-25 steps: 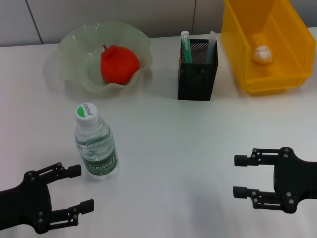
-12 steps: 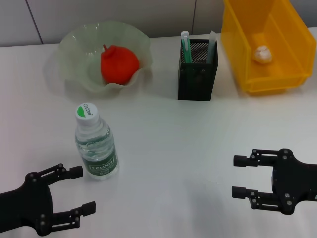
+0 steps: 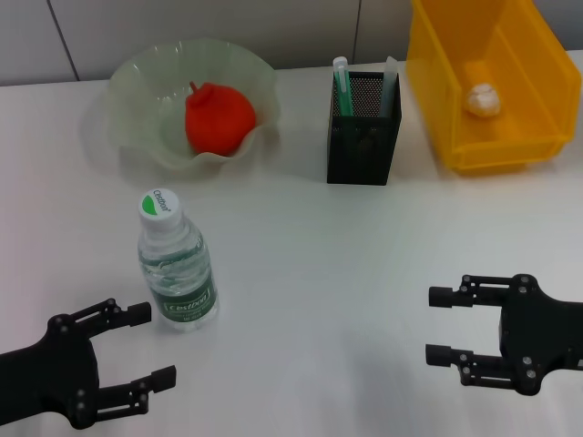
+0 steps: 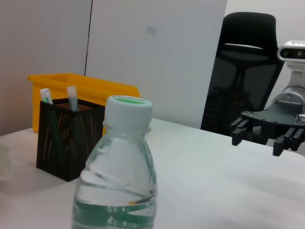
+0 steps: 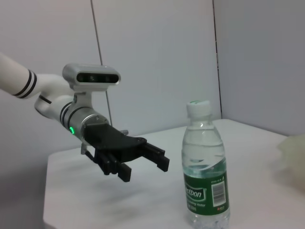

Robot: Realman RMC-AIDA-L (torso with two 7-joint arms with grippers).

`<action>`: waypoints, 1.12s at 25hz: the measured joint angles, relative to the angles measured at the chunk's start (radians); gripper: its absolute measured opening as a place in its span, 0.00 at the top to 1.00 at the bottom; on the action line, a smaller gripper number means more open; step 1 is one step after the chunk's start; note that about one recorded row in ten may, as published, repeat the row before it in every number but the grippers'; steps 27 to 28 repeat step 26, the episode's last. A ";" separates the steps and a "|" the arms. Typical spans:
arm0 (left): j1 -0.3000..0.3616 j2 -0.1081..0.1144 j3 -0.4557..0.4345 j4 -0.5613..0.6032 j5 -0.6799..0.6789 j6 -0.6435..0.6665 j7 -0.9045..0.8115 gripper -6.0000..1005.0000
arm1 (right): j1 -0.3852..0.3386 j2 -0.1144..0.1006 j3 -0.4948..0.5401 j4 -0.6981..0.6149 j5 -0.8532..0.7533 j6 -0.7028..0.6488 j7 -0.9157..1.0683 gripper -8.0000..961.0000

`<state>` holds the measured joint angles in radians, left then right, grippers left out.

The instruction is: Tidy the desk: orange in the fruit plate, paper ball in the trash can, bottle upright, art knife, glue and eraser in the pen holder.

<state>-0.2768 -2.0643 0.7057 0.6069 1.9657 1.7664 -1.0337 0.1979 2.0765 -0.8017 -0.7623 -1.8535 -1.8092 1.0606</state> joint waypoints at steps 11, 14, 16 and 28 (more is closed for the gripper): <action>-0.008 0.004 0.002 0.001 0.034 0.007 -0.026 0.16 | 0.014 -0.004 -0.001 -0.012 -0.063 0.002 -0.001 0.35; -0.008 0.004 0.004 0.001 0.037 0.012 -0.027 0.16 | 0.018 -0.002 -0.004 -0.012 -0.064 0.002 -0.001 0.35; -0.008 0.006 0.009 0.001 0.038 0.013 -0.029 0.16 | 0.020 -0.002 -0.003 -0.012 -0.065 0.002 -0.001 0.35; -0.010 0.006 0.011 0.001 0.039 0.012 -0.030 0.16 | 0.023 0.000 0.000 -0.007 -0.066 0.004 -0.002 0.35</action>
